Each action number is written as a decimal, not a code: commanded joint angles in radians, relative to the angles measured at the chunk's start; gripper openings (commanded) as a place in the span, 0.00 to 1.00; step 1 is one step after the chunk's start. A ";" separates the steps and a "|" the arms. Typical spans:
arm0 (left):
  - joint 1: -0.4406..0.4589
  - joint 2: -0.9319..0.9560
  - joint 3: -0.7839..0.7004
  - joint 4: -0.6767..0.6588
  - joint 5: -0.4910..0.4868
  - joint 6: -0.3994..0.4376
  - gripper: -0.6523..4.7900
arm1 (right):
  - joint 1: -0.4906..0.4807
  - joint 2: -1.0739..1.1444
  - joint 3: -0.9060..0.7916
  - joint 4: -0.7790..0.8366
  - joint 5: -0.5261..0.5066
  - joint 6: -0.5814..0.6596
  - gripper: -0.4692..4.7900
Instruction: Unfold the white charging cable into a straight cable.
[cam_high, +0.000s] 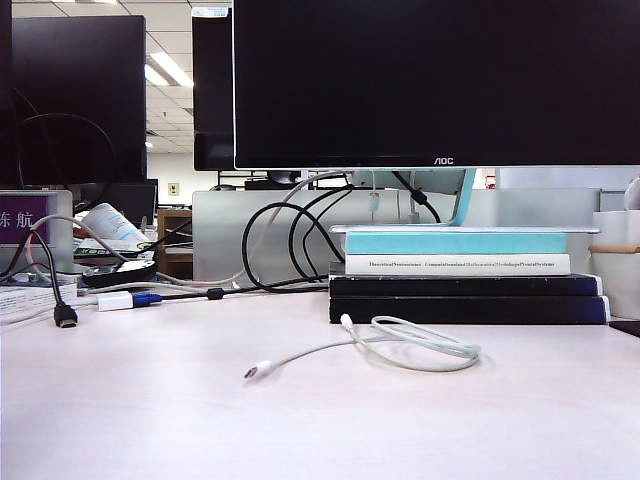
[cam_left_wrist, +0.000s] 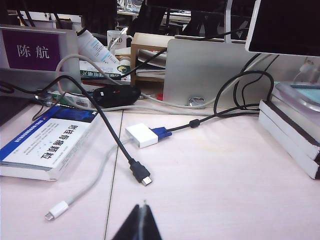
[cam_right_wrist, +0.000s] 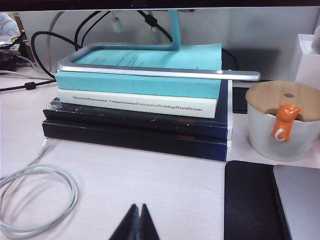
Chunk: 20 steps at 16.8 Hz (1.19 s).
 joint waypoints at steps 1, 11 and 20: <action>0.000 -0.002 0.000 0.009 0.030 -0.036 0.11 | 0.001 -0.001 -0.004 0.015 -0.002 0.003 0.11; 0.000 0.436 0.458 -0.004 0.285 -0.008 0.12 | 0.001 0.106 0.211 -0.039 0.145 0.126 0.10; 0.000 1.037 0.851 -0.159 0.668 0.319 0.23 | 0.001 0.800 0.736 -0.174 -0.061 0.098 0.11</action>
